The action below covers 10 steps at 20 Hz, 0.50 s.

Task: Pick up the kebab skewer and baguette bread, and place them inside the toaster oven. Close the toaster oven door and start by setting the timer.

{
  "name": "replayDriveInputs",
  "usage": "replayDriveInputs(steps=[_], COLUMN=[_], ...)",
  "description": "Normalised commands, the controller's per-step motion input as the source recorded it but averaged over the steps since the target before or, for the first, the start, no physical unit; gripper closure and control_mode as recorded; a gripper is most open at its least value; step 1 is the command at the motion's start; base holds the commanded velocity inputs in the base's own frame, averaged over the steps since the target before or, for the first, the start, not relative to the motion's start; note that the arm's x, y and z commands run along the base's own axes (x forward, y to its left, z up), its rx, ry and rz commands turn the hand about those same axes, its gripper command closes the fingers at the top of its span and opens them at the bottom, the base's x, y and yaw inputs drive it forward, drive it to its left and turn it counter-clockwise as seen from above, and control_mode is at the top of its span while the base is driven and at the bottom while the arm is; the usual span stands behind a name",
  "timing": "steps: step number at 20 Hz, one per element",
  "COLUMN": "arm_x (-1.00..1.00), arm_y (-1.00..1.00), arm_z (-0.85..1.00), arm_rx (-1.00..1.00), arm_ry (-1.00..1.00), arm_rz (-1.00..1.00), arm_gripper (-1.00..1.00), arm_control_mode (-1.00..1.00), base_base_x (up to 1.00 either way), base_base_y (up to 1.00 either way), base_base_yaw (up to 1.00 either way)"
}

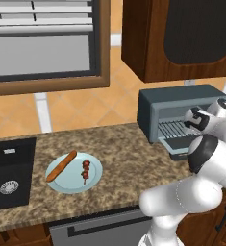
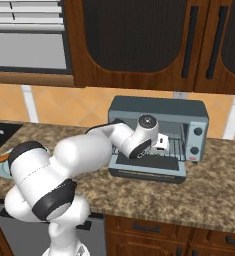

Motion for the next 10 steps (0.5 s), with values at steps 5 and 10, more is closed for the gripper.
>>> replayDriveInputs(steps=[5,10], arm_x=[-0.69,-0.60], arm_y=[-0.04,0.00], arm_z=[-0.89,-0.44], arm_rx=[0.00,0.00], arm_ry=[0.16,0.05], arm_rz=[0.02,0.01], arm_gripper=[-1.00,-1.00], arm_control_mode=[-1.00,-1.00], base_base_x=[0.00,0.00], base_base_y=[0.00,0.00], base_base_yaw=[0.00,0.00])
